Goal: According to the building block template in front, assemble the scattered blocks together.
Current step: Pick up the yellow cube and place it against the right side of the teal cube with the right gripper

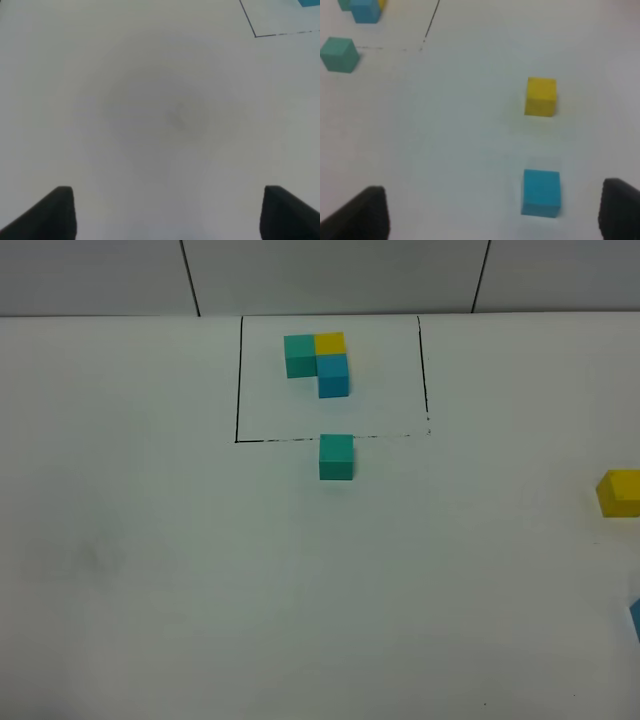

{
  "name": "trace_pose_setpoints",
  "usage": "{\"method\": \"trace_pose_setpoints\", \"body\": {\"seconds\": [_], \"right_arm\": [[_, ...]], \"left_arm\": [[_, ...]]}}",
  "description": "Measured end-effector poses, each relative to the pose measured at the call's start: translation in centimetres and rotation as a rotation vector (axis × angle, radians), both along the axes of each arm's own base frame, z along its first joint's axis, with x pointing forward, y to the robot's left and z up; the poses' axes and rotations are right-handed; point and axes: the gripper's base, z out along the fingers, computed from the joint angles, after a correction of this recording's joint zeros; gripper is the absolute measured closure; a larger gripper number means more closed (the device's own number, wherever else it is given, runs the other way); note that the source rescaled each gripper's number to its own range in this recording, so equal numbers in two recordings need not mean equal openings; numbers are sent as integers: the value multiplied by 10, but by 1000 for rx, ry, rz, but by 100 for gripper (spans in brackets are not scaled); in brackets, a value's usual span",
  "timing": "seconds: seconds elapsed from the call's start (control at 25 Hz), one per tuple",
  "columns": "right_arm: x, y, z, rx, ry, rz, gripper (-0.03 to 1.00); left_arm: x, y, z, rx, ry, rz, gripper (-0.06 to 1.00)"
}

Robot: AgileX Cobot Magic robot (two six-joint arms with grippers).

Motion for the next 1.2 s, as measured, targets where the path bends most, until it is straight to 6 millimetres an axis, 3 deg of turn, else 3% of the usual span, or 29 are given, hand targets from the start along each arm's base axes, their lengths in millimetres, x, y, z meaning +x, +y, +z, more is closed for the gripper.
{"method": "trace_pose_setpoints", "body": {"seconds": [0.28, 0.44, 0.56, 0.72, 0.96, 1.08, 1.2], "right_arm": [[5, 0, 0, 33, 33, -14, 26], [34, -2, 8, 5, 154, -44, 24], [74, -2, 14, -17, 253, -53, 13], [145, 0, 10, -25, 444, -54, -1], [253, 3, -31, -59, 689, -31, -3], [294, 1, -53, -69, 756, -19, -3], [321, -12, -73, -49, 800, -33, -3]], "left_arm": [[0, 0, 0, 0, 0, 0, 23], [0, 0, 0, 0, 0, 0, 23], [0, 0, 0, 0, 0, 0, 23], [0, 0, 0, -1, 0, 1, 23], [0, 0, 0, -1, 0, 1, 23], [0, 0, 0, -1, 0, 1, 23], [0, 0, 0, -1, 0, 1, 23]]}}
